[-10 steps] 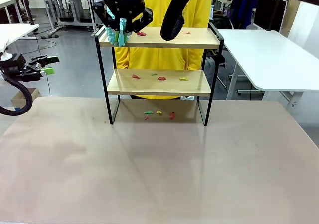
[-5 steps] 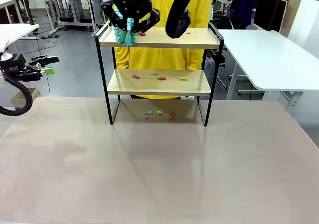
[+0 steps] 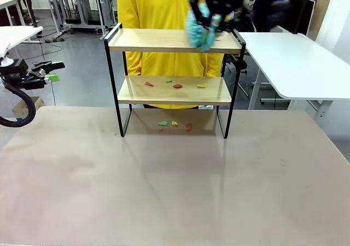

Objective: Clean the shelf.
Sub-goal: Clean the specific section of the Shelf indicated by the human with the Duster.

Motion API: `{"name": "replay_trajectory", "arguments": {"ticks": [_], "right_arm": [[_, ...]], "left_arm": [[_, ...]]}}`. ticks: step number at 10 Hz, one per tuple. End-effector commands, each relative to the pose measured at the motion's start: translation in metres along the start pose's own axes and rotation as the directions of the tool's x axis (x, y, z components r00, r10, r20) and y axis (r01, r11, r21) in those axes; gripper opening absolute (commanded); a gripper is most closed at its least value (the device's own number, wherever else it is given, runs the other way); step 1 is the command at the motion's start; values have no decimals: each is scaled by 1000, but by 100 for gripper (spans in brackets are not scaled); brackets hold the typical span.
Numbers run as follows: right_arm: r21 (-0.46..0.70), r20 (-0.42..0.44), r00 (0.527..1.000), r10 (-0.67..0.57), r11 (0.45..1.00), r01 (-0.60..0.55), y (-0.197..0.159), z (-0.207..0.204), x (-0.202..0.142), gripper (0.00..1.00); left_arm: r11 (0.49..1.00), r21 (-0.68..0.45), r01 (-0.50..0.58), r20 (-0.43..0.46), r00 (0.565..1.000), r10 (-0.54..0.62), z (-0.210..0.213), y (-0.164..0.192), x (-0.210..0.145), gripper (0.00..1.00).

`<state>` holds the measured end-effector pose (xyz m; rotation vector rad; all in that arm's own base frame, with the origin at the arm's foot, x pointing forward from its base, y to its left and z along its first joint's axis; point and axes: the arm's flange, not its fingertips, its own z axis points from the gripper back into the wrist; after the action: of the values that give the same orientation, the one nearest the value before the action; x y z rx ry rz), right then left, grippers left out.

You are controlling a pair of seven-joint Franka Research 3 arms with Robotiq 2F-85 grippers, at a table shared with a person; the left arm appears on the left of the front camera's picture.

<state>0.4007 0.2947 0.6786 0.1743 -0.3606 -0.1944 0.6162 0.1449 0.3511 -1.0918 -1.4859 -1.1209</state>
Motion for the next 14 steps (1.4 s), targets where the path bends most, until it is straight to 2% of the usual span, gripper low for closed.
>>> {"name": "replay_trajectory", "arguments": {"ticks": [1, 3, 4, 5, 6, 8, 9, 10, 12, 14], "right_arm": [[-38, -3, 999, -40, 998, 40, -61, -1, -10, 13], [-83, 85, 996, -28, 996, 35, -90, 22, -16, 13], [-78, 142, 989, 27, 997, -16, -95, 37, -20, 13], [58, 193, 975, 105, 991, -118, -78, 49, -31, 13], [-65, 81, 997, -15, 998, 21, -81, 28, -12, 13], [-65, 81, 997, -15, 998, 21, -81, 28, -12, 13], [-51, 119, 992, 34, 998, -28, -78, 41, -22, 13], [56, 161, 980, 114, 991, -124, -85, 63, -20, 13], [192, 236, 933, 272, 928, -320, -102, 90, -21, 13], [334, 228, 861, 454, 794, -507, -112, 98, -26, 13]], "left_arm": [[1000, 0, 7, -3, 1000, -7, -1, -2, 2, 100], [1000, 0, 7, -3, 1000, -7, -1, -2, 2, 100], [1000, 0, 7, -3, 1000, -7, -1, -2, 2, 100], [1000, 0, 7, -3, 1000, -7, -1, -2, 2, 100], [1000, 0, 7, -3, 1000, -7, -1, -2, 2, 100], [1000, 0, 7, -3, 1000, -7, -1, -2, 2, 100], [1000, 0, 7, -3, 1000, -7, -1, -2, 2, 100], [1000, 0, 7, -3, 1000, -7, -1, -2, 2, 100], [1000, 0, 7, -3, 1000, -7, -1, -2, 2, 100], [1000, 0, 7, -3, 1000, -7, -1, -2, 2, 100]]}}
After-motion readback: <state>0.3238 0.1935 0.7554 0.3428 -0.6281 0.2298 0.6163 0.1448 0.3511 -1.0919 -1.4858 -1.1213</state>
